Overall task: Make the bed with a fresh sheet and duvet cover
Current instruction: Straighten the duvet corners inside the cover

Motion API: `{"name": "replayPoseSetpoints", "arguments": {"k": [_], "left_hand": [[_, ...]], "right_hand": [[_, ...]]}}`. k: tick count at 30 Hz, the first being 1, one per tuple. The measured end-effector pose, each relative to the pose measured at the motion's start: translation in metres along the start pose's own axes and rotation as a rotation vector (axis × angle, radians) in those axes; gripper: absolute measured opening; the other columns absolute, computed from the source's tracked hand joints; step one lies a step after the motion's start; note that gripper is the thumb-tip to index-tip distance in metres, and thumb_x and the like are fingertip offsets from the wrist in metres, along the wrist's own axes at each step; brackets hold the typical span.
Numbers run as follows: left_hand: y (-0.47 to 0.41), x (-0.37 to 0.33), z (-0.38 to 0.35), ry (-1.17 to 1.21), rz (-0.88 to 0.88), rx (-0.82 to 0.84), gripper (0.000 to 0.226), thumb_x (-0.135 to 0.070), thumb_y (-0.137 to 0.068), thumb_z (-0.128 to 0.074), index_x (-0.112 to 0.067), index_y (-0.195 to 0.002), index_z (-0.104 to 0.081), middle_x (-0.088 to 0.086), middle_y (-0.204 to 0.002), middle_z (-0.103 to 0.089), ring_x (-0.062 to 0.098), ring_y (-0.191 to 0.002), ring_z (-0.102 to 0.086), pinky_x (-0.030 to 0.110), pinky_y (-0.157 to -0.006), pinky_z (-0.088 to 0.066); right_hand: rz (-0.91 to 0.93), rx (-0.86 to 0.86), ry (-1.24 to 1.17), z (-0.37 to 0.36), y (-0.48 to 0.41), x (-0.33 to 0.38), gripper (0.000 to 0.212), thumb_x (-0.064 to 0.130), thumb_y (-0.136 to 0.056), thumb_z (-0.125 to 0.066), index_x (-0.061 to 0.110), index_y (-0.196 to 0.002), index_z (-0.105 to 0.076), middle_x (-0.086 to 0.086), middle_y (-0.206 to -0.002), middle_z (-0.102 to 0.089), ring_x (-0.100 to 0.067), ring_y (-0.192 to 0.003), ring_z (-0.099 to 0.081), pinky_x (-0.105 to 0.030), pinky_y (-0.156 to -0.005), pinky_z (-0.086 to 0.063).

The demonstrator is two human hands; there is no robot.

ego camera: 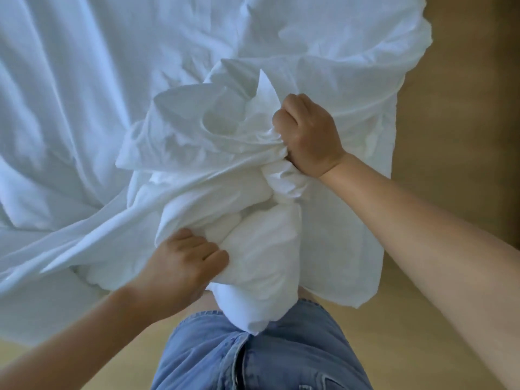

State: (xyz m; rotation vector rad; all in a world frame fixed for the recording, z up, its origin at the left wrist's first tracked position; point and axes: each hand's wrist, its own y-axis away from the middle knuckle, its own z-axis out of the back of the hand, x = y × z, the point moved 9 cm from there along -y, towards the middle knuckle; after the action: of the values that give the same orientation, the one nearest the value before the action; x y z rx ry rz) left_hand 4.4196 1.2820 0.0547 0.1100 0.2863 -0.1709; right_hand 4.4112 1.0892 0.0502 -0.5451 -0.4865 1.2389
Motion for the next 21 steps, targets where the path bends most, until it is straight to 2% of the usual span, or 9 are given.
{"name": "replayPoseSetpoints", "arguments": {"k": [2,4,6,8,10,13,15,18,21], "left_hand": [[0.015,0.006,0.029,-0.018,-0.019,-0.016,0.023,0.003,-0.08,-0.029,-0.018,-0.075,-0.037,0.001,-0.052,-0.044,0.023,-0.047,-0.041,0.028,-0.057,-0.028],[0.03,0.012,0.04,0.026,-0.039,0.031,0.026,0.002,-0.065,-0.029,-0.019,-0.077,-0.038,-0.001,-0.053,-0.047,0.021,-0.052,-0.04,0.027,-0.057,-0.029],[0.036,0.025,0.034,0.06,0.023,0.15,0.026,-0.007,-0.058,-0.039,-0.022,-0.079,-0.039,-0.004,-0.055,-0.05,0.018,-0.054,-0.044,0.024,-0.058,-0.033],[0.034,0.039,0.021,0.046,0.131,0.283,0.039,-0.015,-0.054,-0.064,-0.024,-0.084,-0.04,-0.008,-0.055,-0.052,0.017,-0.049,-0.051,0.02,-0.055,-0.038],[0.025,0.048,0.012,0.028,0.258,0.414,0.056,-0.027,-0.057,-0.076,-0.025,-0.102,-0.043,-0.009,-0.067,-0.059,0.016,-0.06,-0.058,0.02,-0.057,-0.04],[0.012,0.054,0.013,0.202,0.441,0.54,0.072,-0.039,-0.079,-0.061,-0.032,-0.138,-0.02,-0.011,-0.081,-0.053,0.009,-0.074,-0.052,0.021,-0.064,-0.039],[-0.007,0.053,0.02,0.359,0.506,0.472,0.075,-0.053,-0.083,-0.056,-0.032,-0.145,-0.018,-0.01,-0.09,-0.052,0.01,-0.082,-0.05,0.022,-0.074,-0.039],[-0.04,0.05,0.028,0.43,0.559,0.288,0.077,-0.068,-0.079,-0.051,-0.029,-0.143,-0.032,-0.004,-0.13,-0.048,0.015,-0.116,-0.047,0.022,-0.089,-0.033],[-0.058,0.031,0.023,0.433,0.538,0.199,0.03,-0.041,-0.091,-0.053,-0.019,-0.11,-0.059,0.0,-0.107,-0.061,0.02,-0.103,-0.058,0.028,-0.081,-0.044]], "right_hand": [[-0.056,0.044,-0.009,0.0,-0.002,-0.001,0.04,-0.014,-0.057,-0.056,0.014,-0.072,-0.031,-0.012,-0.062,-0.048,-0.021,-0.059,-0.036,-0.026,-0.051,-0.02],[-0.104,0.109,0.004,0.0,-0.004,-0.005,0.048,-0.014,-0.05,-0.062,0.013,-0.073,-0.03,-0.012,-0.063,-0.048,-0.023,-0.058,-0.037,-0.026,-0.051,-0.019],[-0.151,0.179,-0.004,0.003,-0.007,-0.004,0.051,-0.011,-0.043,-0.067,0.012,-0.072,-0.032,-0.012,-0.064,-0.048,-0.025,-0.055,-0.04,-0.024,-0.05,-0.017],[-0.205,0.236,-0.08,0.006,-0.008,0.008,0.047,-0.009,-0.039,-0.07,0.008,-0.071,-0.04,-0.013,-0.066,-0.049,-0.026,-0.053,-0.045,-0.022,-0.047,-0.02],[-0.306,0.295,-0.158,0.01,-0.003,0.025,0.038,-0.008,-0.041,-0.072,0.003,-0.068,-0.049,-0.015,-0.069,-0.051,-0.028,-0.051,-0.048,-0.021,-0.043,-0.023],[-0.47,0.336,-0.198,0.022,0.01,0.041,0.031,-0.01,-0.048,-0.069,0.002,-0.068,-0.049,-0.015,-0.071,-0.051,-0.024,-0.046,-0.039,-0.02,-0.044,-0.017],[-0.56,0.343,-0.206,0.031,0.016,0.042,0.031,-0.011,-0.051,-0.068,0.003,-0.07,-0.048,-0.014,-0.073,-0.05,-0.022,-0.046,-0.032,-0.017,-0.043,-0.011],[-0.62,0.36,-0.192,0.039,0.014,0.042,0.03,-0.011,-0.054,-0.068,0.003,-0.074,-0.05,-0.014,-0.076,-0.05,-0.019,-0.047,-0.03,-0.017,-0.043,-0.011],[-0.657,0.386,-0.184,0.039,0.011,0.043,0.03,-0.005,-0.056,-0.072,0.001,-0.077,-0.052,-0.013,-0.078,-0.051,-0.019,-0.047,-0.031,-0.016,-0.043,-0.01]]}}
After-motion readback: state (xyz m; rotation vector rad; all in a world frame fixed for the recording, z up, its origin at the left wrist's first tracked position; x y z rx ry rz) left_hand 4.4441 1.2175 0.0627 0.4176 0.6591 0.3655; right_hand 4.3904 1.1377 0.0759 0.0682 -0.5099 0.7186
